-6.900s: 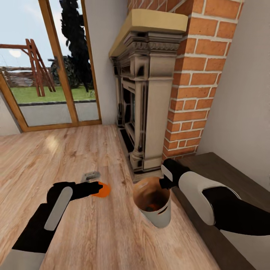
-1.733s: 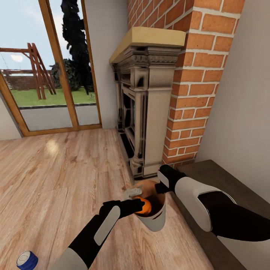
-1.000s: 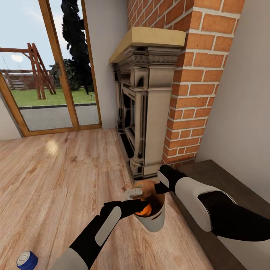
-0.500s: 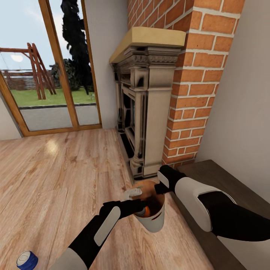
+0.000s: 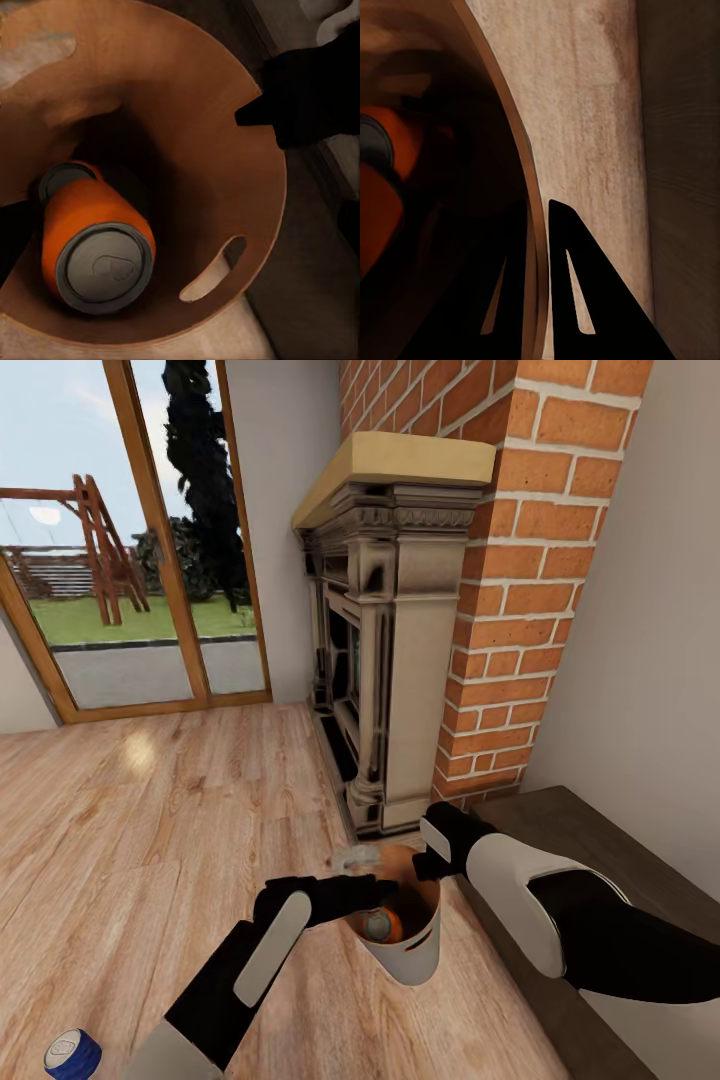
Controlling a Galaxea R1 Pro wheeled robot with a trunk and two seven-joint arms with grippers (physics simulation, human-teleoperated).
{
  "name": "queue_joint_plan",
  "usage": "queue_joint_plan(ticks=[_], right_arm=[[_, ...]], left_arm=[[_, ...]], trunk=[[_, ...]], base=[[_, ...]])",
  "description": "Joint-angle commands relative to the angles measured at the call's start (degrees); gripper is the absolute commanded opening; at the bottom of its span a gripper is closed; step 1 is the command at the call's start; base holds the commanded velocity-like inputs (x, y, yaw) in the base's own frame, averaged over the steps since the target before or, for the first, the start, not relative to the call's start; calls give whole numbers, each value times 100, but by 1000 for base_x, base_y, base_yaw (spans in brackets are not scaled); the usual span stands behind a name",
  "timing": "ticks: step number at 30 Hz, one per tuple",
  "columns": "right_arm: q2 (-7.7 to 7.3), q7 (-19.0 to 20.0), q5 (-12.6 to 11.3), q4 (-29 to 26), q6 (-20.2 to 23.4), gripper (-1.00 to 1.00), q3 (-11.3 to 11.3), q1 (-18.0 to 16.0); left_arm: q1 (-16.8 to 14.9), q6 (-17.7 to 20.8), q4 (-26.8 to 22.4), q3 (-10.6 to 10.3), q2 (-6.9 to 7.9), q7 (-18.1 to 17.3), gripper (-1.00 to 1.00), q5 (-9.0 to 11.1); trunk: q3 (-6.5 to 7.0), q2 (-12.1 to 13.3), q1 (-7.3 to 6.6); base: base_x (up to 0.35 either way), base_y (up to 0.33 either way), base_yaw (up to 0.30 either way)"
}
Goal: Put the three can of soda from the living room inside the tash can in the kitchen.
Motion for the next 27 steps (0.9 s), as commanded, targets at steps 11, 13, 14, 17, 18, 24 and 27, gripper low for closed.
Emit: queue_joint_plan(ticks=[11, 13, 14, 17, 18, 24, 27], right_arm=[[1, 19, -43, 7, -8, -100, -54, 0], [1, 19, -43, 7, -8, -100, -59, 0], [1, 19, -43, 7, -8, -100, -60, 0], [1, 21, -43, 7, -8, -100, -57, 0], [1, 24, -43, 8, -8, -100, -56, 0], [1, 27, -43, 3, -8, -100, -55, 0], [1, 28, -43, -1, -8, -100, -55, 0]], left_arm=[[23, 639, -765, 326, 384, 7, 100, 2], [23, 674, -782, 482, 596, 8, 100, 3], [23, 683, -780, 538, 676, 8, 100, 4], [24, 751, -777, 770, 991, 8, 100, 7], [24, 830, -771, 870, 1145, 10, 100, 4], [31, 963, -680, 1031, 1542, 177, 100, -1], [32, 980, -461, 1066, 1701, 298, 100, 5]], trunk=[[0, 0, 0], [0, 0, 0], [0, 0, 0], [0, 0, 0], [0, 0, 0], [0, 0, 0], [0, 0, 0]], base=[[0, 0, 0], [0, 0, 0], [0, 0, 0], [0, 0, 0], [0, 0, 0], [0, 0, 0], [0, 0, 0]])
